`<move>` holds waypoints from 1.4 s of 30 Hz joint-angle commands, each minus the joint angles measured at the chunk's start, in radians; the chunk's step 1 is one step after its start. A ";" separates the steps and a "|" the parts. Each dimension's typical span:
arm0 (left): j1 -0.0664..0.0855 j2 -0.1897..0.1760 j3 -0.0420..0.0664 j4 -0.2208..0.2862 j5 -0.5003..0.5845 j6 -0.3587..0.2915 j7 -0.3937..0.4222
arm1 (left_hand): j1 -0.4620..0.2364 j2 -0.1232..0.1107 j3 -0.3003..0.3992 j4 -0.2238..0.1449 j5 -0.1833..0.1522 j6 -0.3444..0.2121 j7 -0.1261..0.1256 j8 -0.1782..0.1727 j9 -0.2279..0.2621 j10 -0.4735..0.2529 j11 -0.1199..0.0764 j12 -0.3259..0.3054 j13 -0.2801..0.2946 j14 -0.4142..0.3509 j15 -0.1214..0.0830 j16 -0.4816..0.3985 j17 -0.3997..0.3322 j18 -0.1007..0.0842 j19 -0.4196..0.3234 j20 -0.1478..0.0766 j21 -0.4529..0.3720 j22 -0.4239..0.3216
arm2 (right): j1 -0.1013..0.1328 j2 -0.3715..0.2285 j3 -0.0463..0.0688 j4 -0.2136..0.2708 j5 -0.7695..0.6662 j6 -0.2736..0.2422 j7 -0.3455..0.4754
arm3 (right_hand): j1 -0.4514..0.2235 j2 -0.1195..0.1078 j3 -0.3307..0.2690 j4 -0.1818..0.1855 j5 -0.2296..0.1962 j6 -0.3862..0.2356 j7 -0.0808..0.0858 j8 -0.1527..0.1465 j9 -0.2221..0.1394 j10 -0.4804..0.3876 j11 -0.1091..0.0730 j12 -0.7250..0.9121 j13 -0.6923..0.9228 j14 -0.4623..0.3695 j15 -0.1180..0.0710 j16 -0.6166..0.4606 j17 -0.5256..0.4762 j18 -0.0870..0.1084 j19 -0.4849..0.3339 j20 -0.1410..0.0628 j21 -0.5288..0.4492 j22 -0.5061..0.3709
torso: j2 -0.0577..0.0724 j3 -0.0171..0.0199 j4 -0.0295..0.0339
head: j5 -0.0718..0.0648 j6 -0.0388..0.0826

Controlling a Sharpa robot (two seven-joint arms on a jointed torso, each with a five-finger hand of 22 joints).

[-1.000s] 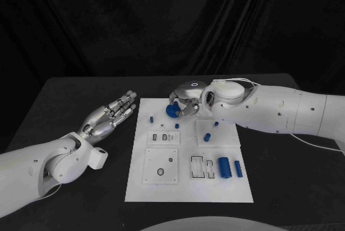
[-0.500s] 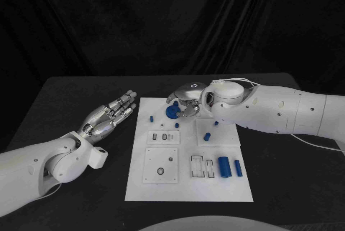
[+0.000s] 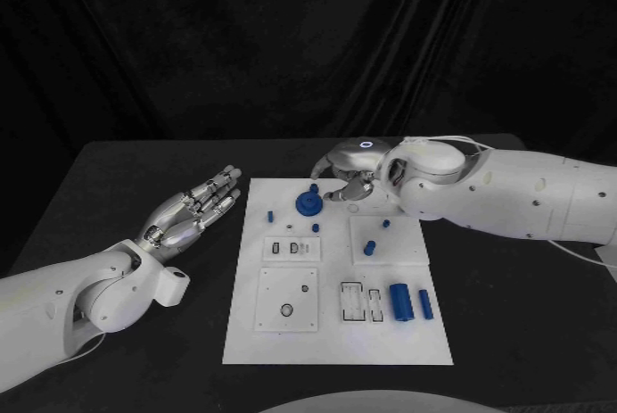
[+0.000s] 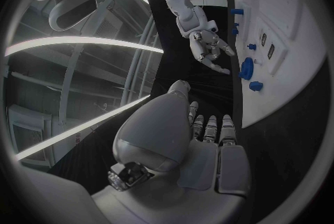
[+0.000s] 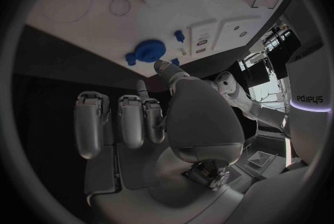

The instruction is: Assemble the parts on the task board

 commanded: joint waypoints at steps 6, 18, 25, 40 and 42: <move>0.000 -0.004 0.001 0.003 -0.003 0.005 0.084 | 0.008 -0.001 0.008 0.000 -0.001 -0.004 0.004 0.001 0.000 0.001 0.008 -0.007 -0.001 0.001 0.007 -0.004 -0.001 0.017 0.001 0.007 -0.003 -0.001 | 0.063 -0.174 0.002 0.123 0.051 -0.071 -0.039 | -0.017 0.004 -0.047 0.026 -0.113 0.074 -0.001 0.012 0.001 0.102 -0.007 0.003 0.263 0.085 -0.004 0.008 0.161 -0.014 0.057 -0.004 0.016 0.207 | -0.002 -0.0005 -0.0024 | -0.002 0.000; -0.001 0.003 0.001 -0.002 -0.003 0.012 0.086 | 0.009 -0.002 0.009 0.000 -0.001 -0.005 0.004 0.001 0.000 0.001 0.008 -0.007 -0.001 0.001 0.007 -0.004 -0.001 0.017 0.001 0.008 -0.003 -0.001 | -0.011 -0.323 0.001 0.139 0.055 -0.092 -0.045 | -0.017 -0.005 -0.074 0.045 -0.152 0.071 -0.006 0.002 -0.002 0.102 -0.010 0.003 0.263 0.086 -0.006 0.011 0.164 -0.016 0.060 -0.005 0.021 0.212 | -0.005 -0.0041 -0.0066 | 0.005 -0.002; -0.003 0.007 0.000 -0.006 -0.003 0.014 0.087 | 0.009 -0.002 0.010 -0.001 0.000 -0.006 0.005 0.001 0.000 0.001 0.009 -0.007 -0.001 0.001 0.008 -0.004 -0.001 0.018 0.001 0.009 -0.003 -0.001 | -0.056 -0.343 0.001 0.107 0.033 -0.147 -0.009 | 0.002 -0.037 -0.121 0.110 -0.212 0.080 -0.012 -0.005 -0.003 0.102 -0.016 0.003 0.263 0.085 -0.011 0.010 0.160 -0.016 0.061 -0.010 0.021 0.214 | -0.006 -0.0023 -0.0063 | 0.007 -0.006; -0.003 0.006 0.000 -0.006 -0.003 0.015 0.084 | 0.011 -0.001 0.012 -0.002 0.000 -0.006 0.006 0.001 0.000 0.001 0.010 -0.007 -0.001 0.001 0.008 -0.004 -0.001 0.018 0.001 0.009 -0.003 -0.001 | -0.091 -0.368 0.001 0.084 0.028 -0.147 0.006 | 0.033 -0.047 -0.134 0.163 -0.205 0.074 -0.014 -0.015 -0.006 0.102 -0.017 0.003 0.263 0.085 -0.013 0.009 0.157 -0.016 0.061 -0.011 0.020 0.215 | -0.004 -0.0030 -0.0019 | 0.001 -0.010; -0.003 0.006 0.000 -0.005 -0.003 0.016 0.084 | 0.011 -0.001 0.012 -0.002 0.000 -0.006 0.006 0.001 0.000 0.001 0.010 -0.007 -0.001 0.001 0.008 -0.004 -0.001 0.018 0.001 0.009 -0.003 -0.001 | -0.092 -0.368 0.001 0.082 0.028 -0.145 0.007 | 0.038 -0.048 -0.134 0.167 -0.200 0.074 -0.014 -0.016 -0.006 0.102 -0.017 0.003 0.263 0.085 -0.013 0.009 0.157 -0.016 0.061 -0.012 0.020 0.215 | -0.005 -0.0034 -0.0043 | 0.003 -0.011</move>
